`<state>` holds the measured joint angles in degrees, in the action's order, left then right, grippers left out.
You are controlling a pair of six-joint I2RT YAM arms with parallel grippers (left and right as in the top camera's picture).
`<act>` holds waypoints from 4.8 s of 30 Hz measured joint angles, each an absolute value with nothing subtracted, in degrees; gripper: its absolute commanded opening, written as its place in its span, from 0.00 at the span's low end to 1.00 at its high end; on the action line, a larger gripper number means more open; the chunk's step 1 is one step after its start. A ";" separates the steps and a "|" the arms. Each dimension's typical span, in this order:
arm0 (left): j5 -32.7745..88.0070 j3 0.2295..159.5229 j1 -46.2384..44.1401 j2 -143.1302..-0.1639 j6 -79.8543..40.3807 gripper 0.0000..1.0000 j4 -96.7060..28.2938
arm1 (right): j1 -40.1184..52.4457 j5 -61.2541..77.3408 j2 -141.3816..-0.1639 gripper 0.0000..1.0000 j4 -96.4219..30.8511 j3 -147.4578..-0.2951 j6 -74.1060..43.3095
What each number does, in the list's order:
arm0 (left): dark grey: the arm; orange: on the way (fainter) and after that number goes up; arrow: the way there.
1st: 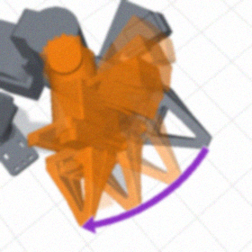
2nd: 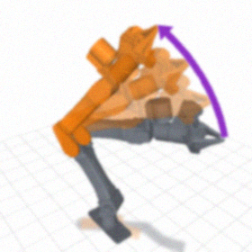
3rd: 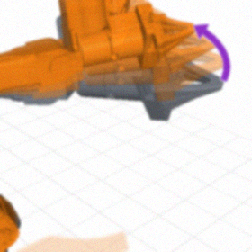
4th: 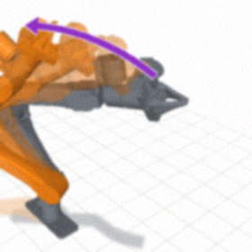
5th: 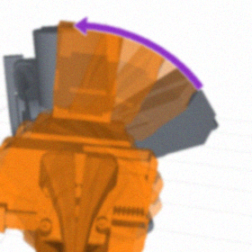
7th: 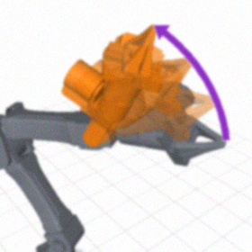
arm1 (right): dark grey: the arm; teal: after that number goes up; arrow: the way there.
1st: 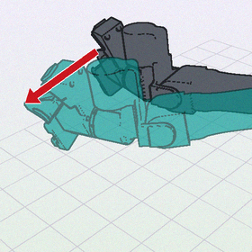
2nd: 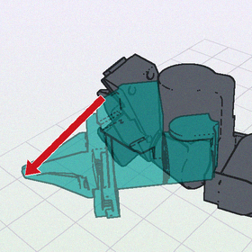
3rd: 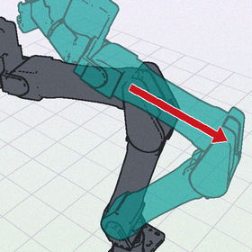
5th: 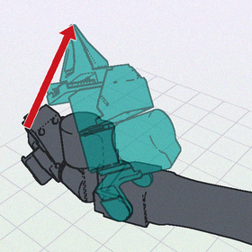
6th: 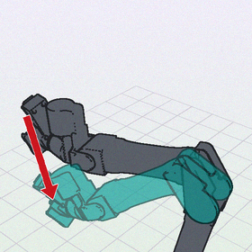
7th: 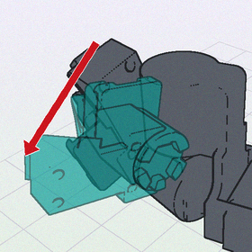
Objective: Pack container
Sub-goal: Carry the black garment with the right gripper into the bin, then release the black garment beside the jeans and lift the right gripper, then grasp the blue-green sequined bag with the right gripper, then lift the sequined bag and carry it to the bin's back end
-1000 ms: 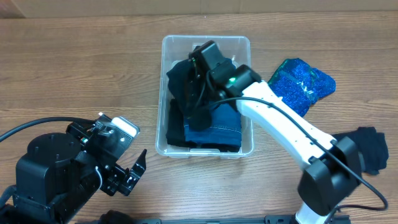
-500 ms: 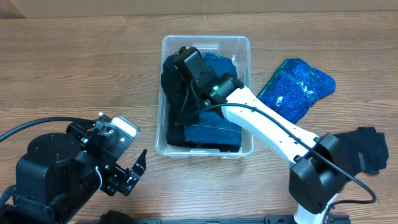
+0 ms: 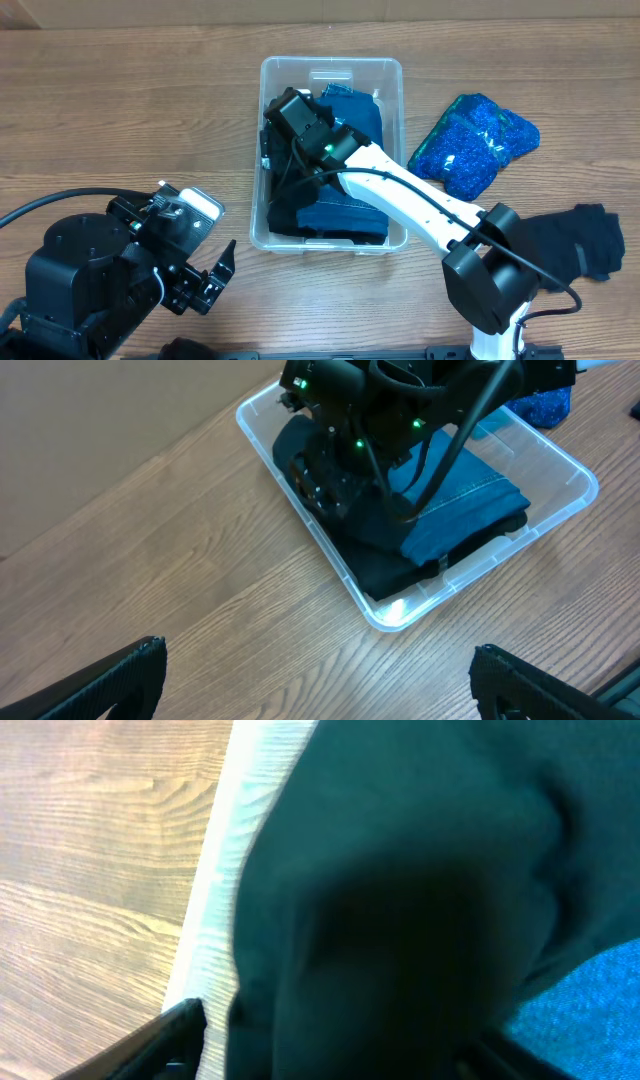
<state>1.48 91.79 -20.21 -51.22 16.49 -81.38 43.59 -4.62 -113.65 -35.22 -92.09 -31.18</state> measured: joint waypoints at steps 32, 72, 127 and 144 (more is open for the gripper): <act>1.48 91.79 -20.21 -51.22 16.49 1.00 -81.38 | 47.27 5.10 -113.75 0.04 -50.87 -93.49 -23.77; 1.48 91.74 -20.21 -51.24 16.49 1.00 -81.38 | -2.17 3.81 -88.77 0.04 -70.74 -109.01 -19.16; 1.48 91.74 -20.21 -51.29 16.49 1.00 -81.38 | -0.03 35.70 -83.77 0.04 -25.93 -82.96 -34.37; 1.48 91.72 -20.21 -51.29 16.49 1.00 -81.38 | 34.26 -15.94 -99.29 0.04 -11.70 -83.46 -73.60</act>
<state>1.48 91.72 -20.21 -51.29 16.49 -81.38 34.26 -15.94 -99.29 -11.70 -83.46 -73.60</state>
